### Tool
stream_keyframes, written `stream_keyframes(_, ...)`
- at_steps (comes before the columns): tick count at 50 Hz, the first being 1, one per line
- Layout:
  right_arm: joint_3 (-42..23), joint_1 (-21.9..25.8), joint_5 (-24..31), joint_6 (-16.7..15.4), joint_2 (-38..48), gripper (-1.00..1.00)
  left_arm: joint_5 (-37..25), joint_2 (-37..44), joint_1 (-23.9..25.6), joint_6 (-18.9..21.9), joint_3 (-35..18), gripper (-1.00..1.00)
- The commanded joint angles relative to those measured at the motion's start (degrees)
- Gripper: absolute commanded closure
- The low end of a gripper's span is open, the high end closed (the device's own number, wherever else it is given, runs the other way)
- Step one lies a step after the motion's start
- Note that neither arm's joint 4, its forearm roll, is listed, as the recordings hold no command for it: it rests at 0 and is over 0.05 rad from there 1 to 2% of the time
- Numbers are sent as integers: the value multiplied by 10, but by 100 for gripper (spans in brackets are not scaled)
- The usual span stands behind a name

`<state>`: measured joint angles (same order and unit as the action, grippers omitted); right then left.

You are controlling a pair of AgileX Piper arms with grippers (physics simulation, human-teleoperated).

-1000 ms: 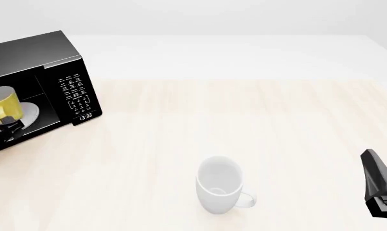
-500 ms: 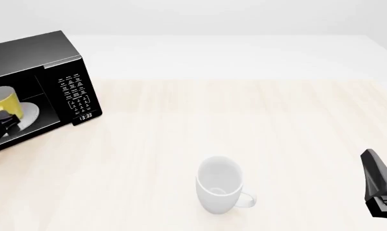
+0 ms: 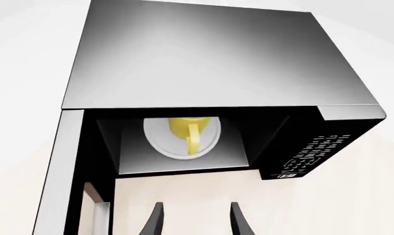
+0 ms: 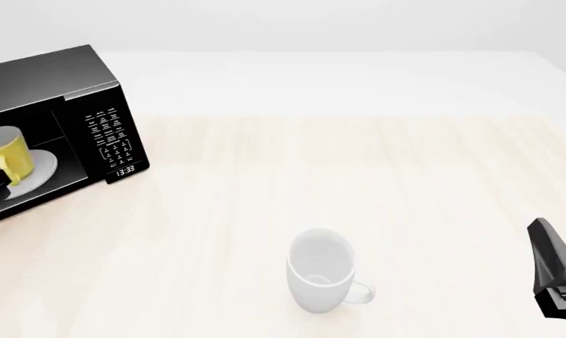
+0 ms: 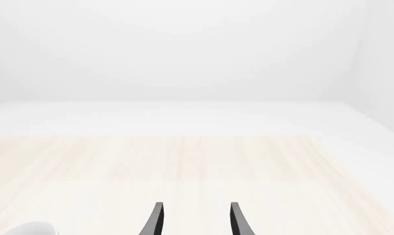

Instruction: Put the yellow and white mug in the microwave and close it.

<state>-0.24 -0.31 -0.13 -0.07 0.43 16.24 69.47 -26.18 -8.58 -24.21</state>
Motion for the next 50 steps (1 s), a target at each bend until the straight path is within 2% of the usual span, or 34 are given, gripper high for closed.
stream_keyframes(1,0,0,0,0,0,-100,-44,-56,5,0,6,-100)
stream_keyframes(20,0,0,0,0,0,-100,-115,-118,24,-20,-7,-100)
stream_keyframes(39,0,0,0,0,0,-100,-241,-238,25,-16,-68,-100)
stream_keyframes(50,0,0,0,0,0,-100,-298,-278,3,-14,-104,-100)
